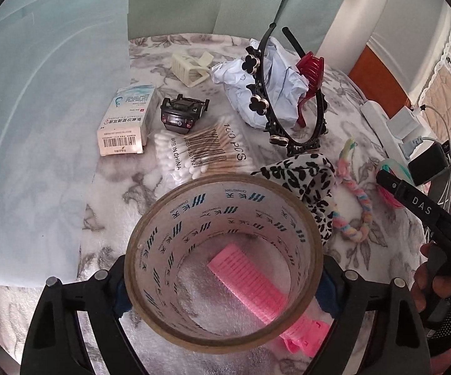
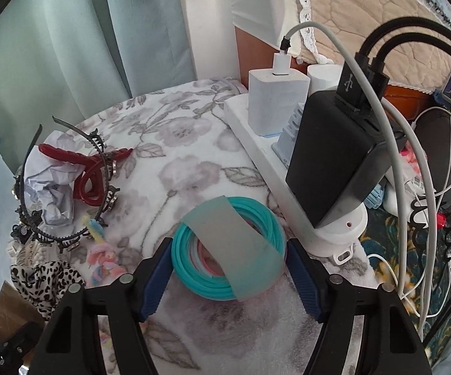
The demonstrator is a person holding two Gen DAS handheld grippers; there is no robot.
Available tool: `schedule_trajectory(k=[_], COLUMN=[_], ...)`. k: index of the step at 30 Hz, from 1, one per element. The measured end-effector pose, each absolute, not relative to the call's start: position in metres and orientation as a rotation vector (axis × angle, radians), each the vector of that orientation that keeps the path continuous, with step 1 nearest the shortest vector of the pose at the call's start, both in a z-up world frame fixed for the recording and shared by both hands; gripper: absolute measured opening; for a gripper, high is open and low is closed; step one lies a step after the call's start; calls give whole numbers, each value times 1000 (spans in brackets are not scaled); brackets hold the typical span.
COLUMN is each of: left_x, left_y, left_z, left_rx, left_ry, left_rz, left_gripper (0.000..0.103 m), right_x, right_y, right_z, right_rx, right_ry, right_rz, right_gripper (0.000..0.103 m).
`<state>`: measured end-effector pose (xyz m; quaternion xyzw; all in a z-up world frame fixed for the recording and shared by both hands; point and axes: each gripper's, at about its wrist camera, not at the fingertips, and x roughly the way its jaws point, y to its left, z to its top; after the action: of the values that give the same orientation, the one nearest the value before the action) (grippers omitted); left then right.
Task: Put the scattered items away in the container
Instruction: 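Carry the tape roll and teal ring over the clear container with both tools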
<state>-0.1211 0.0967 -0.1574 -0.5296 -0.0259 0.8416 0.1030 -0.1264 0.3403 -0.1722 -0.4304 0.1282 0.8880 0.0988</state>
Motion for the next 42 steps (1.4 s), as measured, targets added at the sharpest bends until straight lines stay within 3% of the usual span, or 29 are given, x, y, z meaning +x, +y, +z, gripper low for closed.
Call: schedule_trajectory(k=[12, 23, 34, 42], left_x=[-87, -51, -28, -32], left_y=[91, 61, -24, -90], left_z=[-112, -25, 48, 48], left_rx=[-1410, -1098, -808, -773], left_ry=[-100, -171, -328, -460], left_rz=[2503, 2655, 2858, 2988], left_gripper=[90, 90, 90, 90], right_x=[-82, -36, -20, -32], right_y=[327, 288, 201, 121], right_z=[-123, -27, 78, 96], right_rx=[-1185, -960, -790, -836], right_ry=[440, 378, 337, 228], right_rz=[2694, 2866, 3187, 3332], right_gripper=[74, 74, 74, 74])
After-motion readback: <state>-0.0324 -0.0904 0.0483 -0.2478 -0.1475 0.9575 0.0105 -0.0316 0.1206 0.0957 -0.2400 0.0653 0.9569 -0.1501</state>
